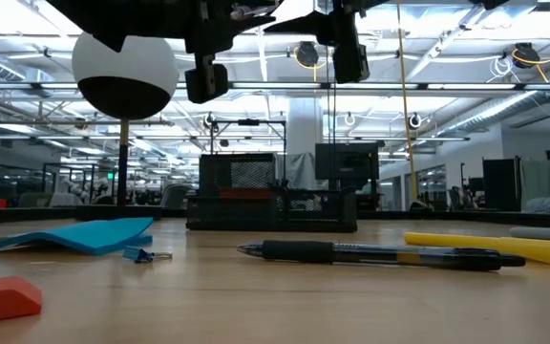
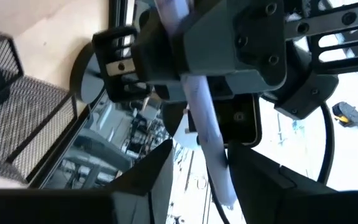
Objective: Pick and place office supplies into organizer
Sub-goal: Put the violet pen into the black desk organizer
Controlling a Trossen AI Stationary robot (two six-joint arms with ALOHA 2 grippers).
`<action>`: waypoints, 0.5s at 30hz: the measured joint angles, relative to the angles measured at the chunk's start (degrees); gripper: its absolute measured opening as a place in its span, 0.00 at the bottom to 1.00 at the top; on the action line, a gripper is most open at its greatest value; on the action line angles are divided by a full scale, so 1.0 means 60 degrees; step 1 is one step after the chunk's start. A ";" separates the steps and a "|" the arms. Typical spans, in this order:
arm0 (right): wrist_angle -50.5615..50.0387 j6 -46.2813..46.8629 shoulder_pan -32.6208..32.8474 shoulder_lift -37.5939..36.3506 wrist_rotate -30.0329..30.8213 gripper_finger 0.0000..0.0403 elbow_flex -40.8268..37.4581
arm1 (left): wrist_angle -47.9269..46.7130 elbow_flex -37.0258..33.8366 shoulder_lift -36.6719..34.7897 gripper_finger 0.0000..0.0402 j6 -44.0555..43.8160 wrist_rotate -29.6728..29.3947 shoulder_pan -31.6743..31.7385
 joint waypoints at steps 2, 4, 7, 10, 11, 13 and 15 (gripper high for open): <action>0.0007 0.0116 -0.0035 0.0000 -0.0163 0.35 0.0000 | 0.0003 0.0000 0.0000 0.10 0.0002 -0.0003 -0.0001; 0.0056 0.0150 -0.0070 0.0004 -0.0279 0.34 0.0000 | 0.0003 0.0000 0.0000 0.10 0.0041 -0.0006 0.0010; 0.0189 0.0202 -0.0085 0.0004 -0.0347 0.33 0.0000 | 0.0040 0.0000 0.0000 0.10 0.0106 -0.0016 0.0008; 0.0188 0.0330 -0.0099 0.0004 -0.0555 0.31 0.0000 | 0.0030 0.0000 0.0000 0.10 0.0160 -0.0037 0.0007; 0.0207 0.0360 -0.0122 0.0004 -0.0594 0.30 0.0000 | 0.0033 0.0000 0.0000 0.10 0.0187 -0.0039 0.0007; 0.0227 0.0467 -0.0187 0.0004 -0.0751 0.27 0.0000 | 0.0032 0.0000 0.0000 0.10 0.0190 -0.0043 0.0007; 0.0229 0.0631 -0.0235 0.0004 -0.0765 0.24 0.0000 | 0.0004 0.0000 0.0000 0.10 0.0196 -0.0054 0.0013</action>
